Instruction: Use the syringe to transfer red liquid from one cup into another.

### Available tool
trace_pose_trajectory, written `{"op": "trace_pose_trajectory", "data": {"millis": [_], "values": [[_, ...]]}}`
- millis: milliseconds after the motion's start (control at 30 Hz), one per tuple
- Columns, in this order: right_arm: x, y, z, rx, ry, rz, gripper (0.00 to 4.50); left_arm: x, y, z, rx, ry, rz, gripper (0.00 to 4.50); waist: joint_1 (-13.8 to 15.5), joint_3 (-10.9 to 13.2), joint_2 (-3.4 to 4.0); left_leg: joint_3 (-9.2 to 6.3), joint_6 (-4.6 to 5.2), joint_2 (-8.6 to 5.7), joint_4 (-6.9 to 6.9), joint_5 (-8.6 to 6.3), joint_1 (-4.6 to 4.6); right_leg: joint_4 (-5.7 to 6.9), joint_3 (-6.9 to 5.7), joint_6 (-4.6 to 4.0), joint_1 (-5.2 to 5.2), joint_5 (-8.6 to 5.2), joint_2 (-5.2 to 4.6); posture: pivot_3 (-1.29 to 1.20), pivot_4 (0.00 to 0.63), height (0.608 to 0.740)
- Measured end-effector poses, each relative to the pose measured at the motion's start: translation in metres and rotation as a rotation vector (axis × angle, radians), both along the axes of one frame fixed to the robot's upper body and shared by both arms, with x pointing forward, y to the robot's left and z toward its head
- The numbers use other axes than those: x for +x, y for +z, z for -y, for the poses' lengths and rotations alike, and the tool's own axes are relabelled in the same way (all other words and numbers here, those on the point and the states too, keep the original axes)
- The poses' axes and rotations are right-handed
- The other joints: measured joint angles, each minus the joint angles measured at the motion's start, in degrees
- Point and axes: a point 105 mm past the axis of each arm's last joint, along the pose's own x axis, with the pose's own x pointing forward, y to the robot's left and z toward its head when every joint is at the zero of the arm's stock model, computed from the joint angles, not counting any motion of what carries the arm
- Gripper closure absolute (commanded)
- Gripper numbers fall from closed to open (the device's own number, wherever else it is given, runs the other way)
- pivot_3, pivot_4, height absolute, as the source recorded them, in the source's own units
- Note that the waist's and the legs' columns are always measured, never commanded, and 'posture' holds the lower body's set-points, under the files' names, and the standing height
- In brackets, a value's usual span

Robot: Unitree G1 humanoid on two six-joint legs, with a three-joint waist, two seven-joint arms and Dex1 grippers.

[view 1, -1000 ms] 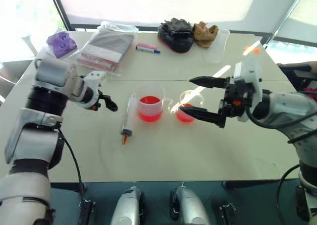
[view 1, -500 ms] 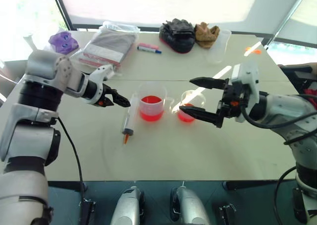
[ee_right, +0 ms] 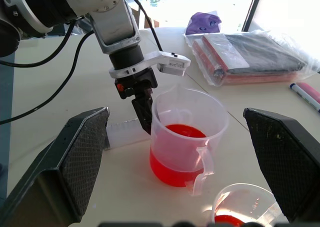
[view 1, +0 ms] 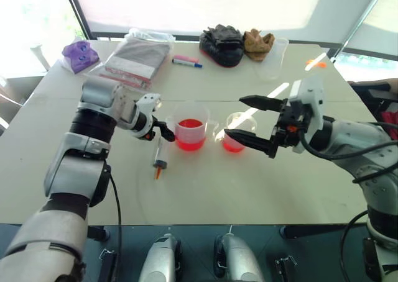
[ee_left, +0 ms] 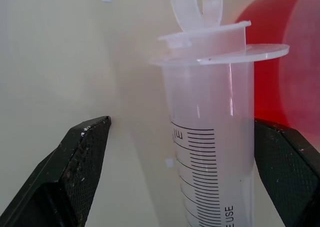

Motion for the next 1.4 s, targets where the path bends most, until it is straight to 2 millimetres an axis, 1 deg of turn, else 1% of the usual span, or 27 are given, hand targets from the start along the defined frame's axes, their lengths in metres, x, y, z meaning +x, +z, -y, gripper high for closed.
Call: {"op": "trace_pose_trajectory", "data": {"millis": [267, 467, 567, 633, 900, 933, 1100, 1233, 1267, 1300, 1333, 1367, 1400], "values": [[-0.002, -0.003, -0.001, 0.007, -0.010, -0.005, 0.00, 0.010, -0.002, -0.016, 0.056, 0.075, 0.048, 0.01, -0.2, 0.0, 0.02, 0.02, 0.00, 0.02, 0.00, 0.00, 0.11, 0.08, 0.03, -0.01, 0.02, 0.00, -0.01, 0.00, 0.150, 0.740], [-0.002, -0.003, -0.001, 0.011, -0.014, -0.004, 0.00, 0.020, -0.007, -0.013, 0.089, 0.091, 0.084, 0.01, 0.0, -0.1, 0.11, 0.02, -0.01, 0.02, -0.01, 0.00, 0.41, 0.08, 0.04, -0.03, 0.29, -0.01, -0.02, 0.00, 0.150, 0.740], [-0.002, -0.003, -0.001, 0.012, -0.013, -0.003, 0.00, 0.021, -0.011, -0.010, 0.095, 0.087, 0.081, 0.01, 0.1, -0.1, 0.18, 0.01, -0.01, 0.02, -0.05, -0.02, 0.83, 0.02, 0.03, -0.20, 0.68, -0.11, -0.17, 0.00, 0.150, 0.740], [-0.002, -0.003, -0.001, 0.012, -0.013, -0.003, 0.00, 0.021, -0.013, -0.010, 0.098, 0.084, 0.076, 0.55, 0.1, -0.1, 0.23, 0.01, -0.01, 0.00, -0.06, -0.02, 0.85, 0.01, 0.01, -0.22, 0.70, -0.11, -0.25, 0.00, 0.150, 0.740], [-0.002, -0.003, -0.001, 0.012, -0.013, -0.003, 0.00, 0.020, -0.016, -0.023, 0.133, 0.122, 0.089, 2.75, 0.0, -0.2, 0.37, 0.02, 0.03, -0.03, -0.09, -0.05, 0.83, -0.01, 0.01, -0.22, 0.66, -0.11, -0.40, 0.00, 0.150, 0.740], [-0.002, -0.003, -0.001, 0.012, -0.013, -0.003, 0.00, 0.020, -0.015, -0.024, 0.127, 0.127, 0.091, 2.85, 0.0, -0.2, 0.37, 0.02, 0.05, -0.03, -0.09, -0.05, 0.81, -0.02, 0.01, -0.22, 0.65, -0.11, -0.41, 0.00, 0.150, 0.740], [-0.001, -0.003, -0.001, 0.013, -0.014, -0.006, 0.00, 0.017, -0.014, -0.027, 0.109, 0.145, 0.092, 2.90, -0.2, -0.2, 0.37, 0.04, 0.10, -0.04, -0.14, -0.10, 0.78, -0.06, 0.01, -0.22, 0.61, -0.11, -0.46, 0.00, 0.150, 0.740], [-0.001, -0.003, 0.000, 0.013, -0.013, -0.009, 0.00, 0.010, -0.010, -0.038, 0.082, 0.188, 0.050, 2.90, -0.6, -0.2, 0.32, 0.04, 0.09, -0.03, -0.19, -0.10, 0.67, -0.05, 0.01, -0.22, 0.45, -0.11, -0.46, 0.00, 0.150, 0.740], [-0.001, -0.003, 0.000, 0.014, -0.014, -0.009, 0.00, 0.008, -0.006, -0.041, 0.070, 0.202, 0.035, 2.90, -0.6, -0.1, 0.26, 0.04, 0.08, -0.03, -0.19, -0.09, 0.59, -0.02, 0.01, -0.21, 0.36, -0.10, -0.46, 0.00, 0.150, 0.740], [-0.001, -0.002, 0.002, 0.018, -0.016, -0.007, 0.00, 0.009, 0.005, -0.044, 0.047, 0.209, 0.043, 2.90, -0.6, 0.0, 0.12, 0.04, 0.02, -0.04, -0.18, -0.05, 0.40, 0.04, 0.01, -0.21, 0.17, -0.09, -0.44, 0.00, 0.150, 0.740], [-0.001, 0.001, 0.004, 0.030, -0.020, -0.006, 0.00, 0.013, 0.025, -0.046, 0.009, 0.208, 0.089, 2.90, -0.5, 0.1, -0.10, -0.04, -0.08, -0.02, -0.06, 0.03, -0.10, 0.11, -0.05, -0.17, -0.23, -0.01, -0.40, 0.00, 0.150, 0.740], [0.000, 0.004, 0.008, 0.048, -0.028, -0.003, 0.00, 0.019, 0.057, -0.046, -0.048, 0.191, 0.173, 2.90, -0.3, 0.2, -0.27, -0.05, -0.13, -0.01, -0.03, 0.13, -0.44, 0.13, -0.08, -0.17, -0.56, 0.09, -0.39, 0.00, 0.150, 0.740], [0.001, 0.008, 0.012, 0.072, -0.038, -0.006, 0.00, 0.024, 0.095, -0.043, -0.105, 0.154, 0.294, 2.90, -0.3, 0.2, -0.30, -0.03, -0.25, -0.02, -0.02, 0.22, -0.66, 0.10, -0.10, -0.17, -0.75, 0.11, -0.38, 0.00, 0.150, 0.740]]}}
